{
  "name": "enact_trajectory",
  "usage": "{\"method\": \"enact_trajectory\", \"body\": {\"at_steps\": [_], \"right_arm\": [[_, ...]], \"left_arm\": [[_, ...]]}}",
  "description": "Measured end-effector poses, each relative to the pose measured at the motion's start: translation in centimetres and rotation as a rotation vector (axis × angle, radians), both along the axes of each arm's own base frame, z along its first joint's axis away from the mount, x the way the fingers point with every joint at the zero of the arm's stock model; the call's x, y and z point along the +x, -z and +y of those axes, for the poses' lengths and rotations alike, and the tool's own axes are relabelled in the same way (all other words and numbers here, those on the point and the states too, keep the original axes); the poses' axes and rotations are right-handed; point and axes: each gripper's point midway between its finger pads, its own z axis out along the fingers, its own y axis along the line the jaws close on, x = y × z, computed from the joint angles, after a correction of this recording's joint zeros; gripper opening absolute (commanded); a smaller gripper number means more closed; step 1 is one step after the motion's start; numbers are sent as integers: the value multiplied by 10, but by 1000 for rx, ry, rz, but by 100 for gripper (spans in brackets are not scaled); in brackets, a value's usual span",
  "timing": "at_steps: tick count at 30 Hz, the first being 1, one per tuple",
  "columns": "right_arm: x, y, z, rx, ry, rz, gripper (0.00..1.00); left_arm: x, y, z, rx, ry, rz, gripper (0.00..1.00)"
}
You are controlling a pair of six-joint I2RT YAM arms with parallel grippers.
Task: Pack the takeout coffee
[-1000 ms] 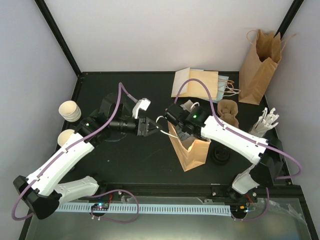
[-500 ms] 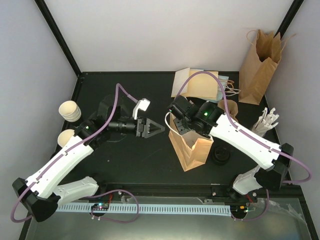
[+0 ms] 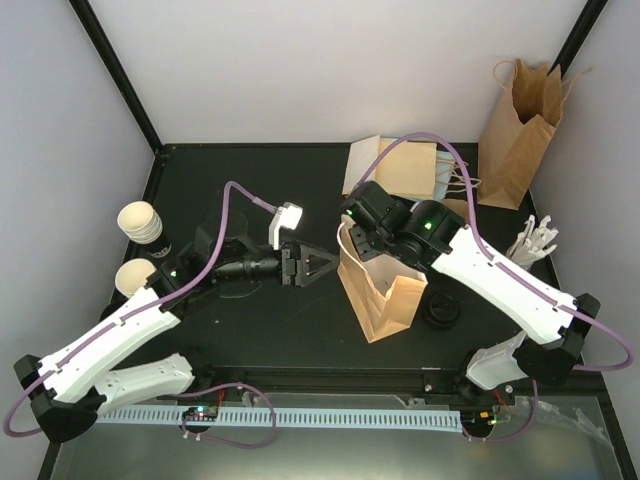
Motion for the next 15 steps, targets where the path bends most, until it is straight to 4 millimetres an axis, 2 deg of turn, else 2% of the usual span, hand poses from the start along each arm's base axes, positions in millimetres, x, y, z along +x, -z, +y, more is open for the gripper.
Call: {"method": "enact_trajectory", "body": {"at_steps": [3,9,11,15], "right_arm": [[0,0,0,-1,1,0,29],[-2,-4,-2,10,1,-8,29],[-2,-6,-3,15,1,-11,29],[-4,-6,-6,16,1,-12,28]], "left_arm": [[9,4,-2,14,-45,6,71],[26,27,-13,69,-91,61,66],[29,29,-15,71,-95,66,61],[31,24,-18,51,-98,52,45]]}}
